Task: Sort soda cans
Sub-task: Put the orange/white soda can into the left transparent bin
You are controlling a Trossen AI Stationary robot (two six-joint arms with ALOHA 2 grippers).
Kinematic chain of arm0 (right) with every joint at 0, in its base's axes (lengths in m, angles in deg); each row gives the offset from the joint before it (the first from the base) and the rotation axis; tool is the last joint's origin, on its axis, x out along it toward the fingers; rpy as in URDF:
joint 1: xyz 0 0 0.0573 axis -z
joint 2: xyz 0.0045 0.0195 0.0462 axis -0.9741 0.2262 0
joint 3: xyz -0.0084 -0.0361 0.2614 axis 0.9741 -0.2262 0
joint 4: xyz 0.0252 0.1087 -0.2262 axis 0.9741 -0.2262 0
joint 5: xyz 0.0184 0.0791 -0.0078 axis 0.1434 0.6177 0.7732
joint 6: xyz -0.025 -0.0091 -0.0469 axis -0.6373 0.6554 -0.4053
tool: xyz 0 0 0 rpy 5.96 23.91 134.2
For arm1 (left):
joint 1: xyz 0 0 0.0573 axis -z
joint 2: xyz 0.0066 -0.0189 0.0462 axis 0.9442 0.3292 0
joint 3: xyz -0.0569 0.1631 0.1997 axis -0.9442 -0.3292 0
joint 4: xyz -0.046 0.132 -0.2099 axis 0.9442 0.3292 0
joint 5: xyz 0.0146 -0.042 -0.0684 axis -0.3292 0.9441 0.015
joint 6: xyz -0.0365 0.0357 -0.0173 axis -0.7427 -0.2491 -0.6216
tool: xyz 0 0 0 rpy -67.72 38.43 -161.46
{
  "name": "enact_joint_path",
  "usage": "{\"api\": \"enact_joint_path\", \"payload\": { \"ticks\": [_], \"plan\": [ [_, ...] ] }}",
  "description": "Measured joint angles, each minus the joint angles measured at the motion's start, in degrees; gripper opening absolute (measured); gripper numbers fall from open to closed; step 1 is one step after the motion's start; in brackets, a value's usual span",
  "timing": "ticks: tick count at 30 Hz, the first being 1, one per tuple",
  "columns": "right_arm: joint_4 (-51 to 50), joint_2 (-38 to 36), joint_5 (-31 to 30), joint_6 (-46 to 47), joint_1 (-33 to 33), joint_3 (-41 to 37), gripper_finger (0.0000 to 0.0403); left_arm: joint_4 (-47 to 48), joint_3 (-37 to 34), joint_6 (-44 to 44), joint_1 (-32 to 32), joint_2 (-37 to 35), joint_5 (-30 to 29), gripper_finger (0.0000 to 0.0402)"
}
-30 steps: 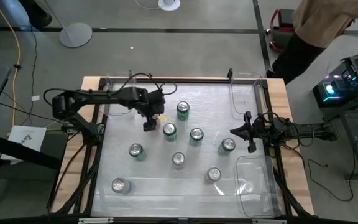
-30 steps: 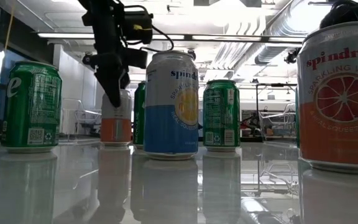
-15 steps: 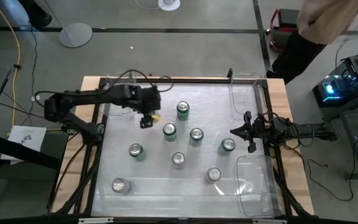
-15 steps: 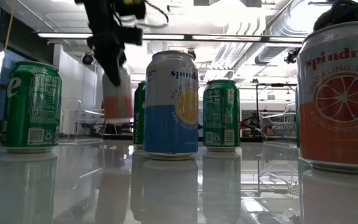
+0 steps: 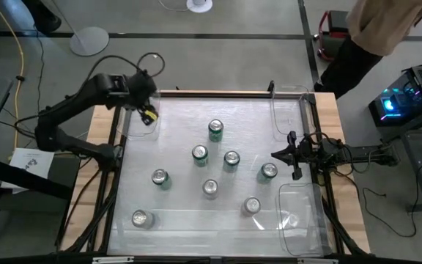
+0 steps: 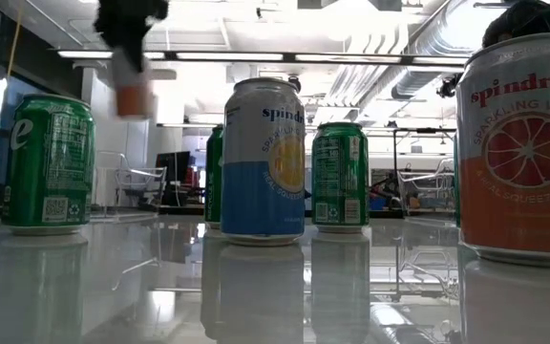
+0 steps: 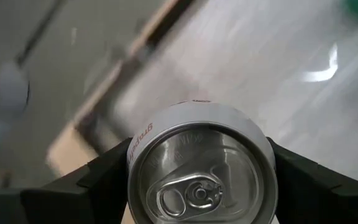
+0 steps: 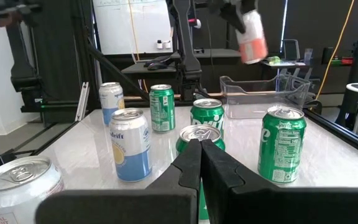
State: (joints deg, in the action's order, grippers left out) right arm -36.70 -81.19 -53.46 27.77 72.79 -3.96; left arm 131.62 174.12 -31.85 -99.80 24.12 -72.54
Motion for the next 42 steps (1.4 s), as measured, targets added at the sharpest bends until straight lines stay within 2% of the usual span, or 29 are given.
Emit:
{"api": "enact_joint_path", "payload": {
  "ticks": [3, 8, 12, 25, 37, 42],
  "plan": [
    [-0.01, 0.00, 0.01, 0.00, 0.00, 0.00, 0.0000, -1.01, -2.06, -0.22, -4.88, 0.60, 3.33, 0.0289],
    [-0.01, 0.00, 0.01, 0.00, 0.01, -0.01, 0.0000, -4.99, -9.46, -1.38, -12.36, 0.70, 10.57, 0.0289],
    [0.01, 0.01, 0.01, 0.00, 0.00, 0.00, 0.0000, -6.95, -15.37, -2.00, -15.59, 0.76, 12.82, 0.0289],
    [-0.01, 0.00, 0.01, 0.00, 0.01, 0.01, 0.0000, -18.47, -28.85, -7.41, -16.00, 0.68, 16.24, 0.0289],
    [0.01, 0.00, 0.01, 0.00, 0.01, 0.00, 0.0000, -21.57, -30.75, -12.95, -15.97, 0.68, 16.44, 0.0301],
    [-0.01, 0.01, 0.01, 0.00, -0.01, 0.00, 0.0000, -21.55, -30.75, -12.43, -16.00, 0.68, 18.78, 0.0303]
  ]
}}
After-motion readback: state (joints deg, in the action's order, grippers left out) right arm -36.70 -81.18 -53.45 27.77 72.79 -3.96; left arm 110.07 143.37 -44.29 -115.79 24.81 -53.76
